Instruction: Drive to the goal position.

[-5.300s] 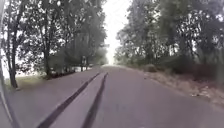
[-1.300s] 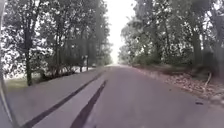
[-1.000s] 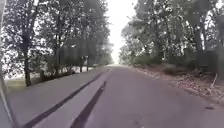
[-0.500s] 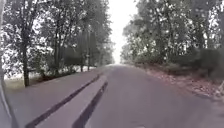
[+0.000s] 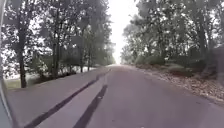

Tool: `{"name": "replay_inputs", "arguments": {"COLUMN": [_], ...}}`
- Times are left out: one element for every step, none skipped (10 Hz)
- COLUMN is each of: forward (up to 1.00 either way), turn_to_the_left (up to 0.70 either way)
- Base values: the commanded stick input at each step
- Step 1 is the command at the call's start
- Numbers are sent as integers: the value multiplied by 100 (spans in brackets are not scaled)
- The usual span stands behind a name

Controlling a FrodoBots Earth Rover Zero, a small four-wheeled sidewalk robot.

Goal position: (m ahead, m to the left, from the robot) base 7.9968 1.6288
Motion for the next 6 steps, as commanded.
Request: {"name": "replay_inputs", "arguments": {"forward": [70,70,70,70,70,70], "turn_to_the_left": [0,0,0,0,0,0]}}
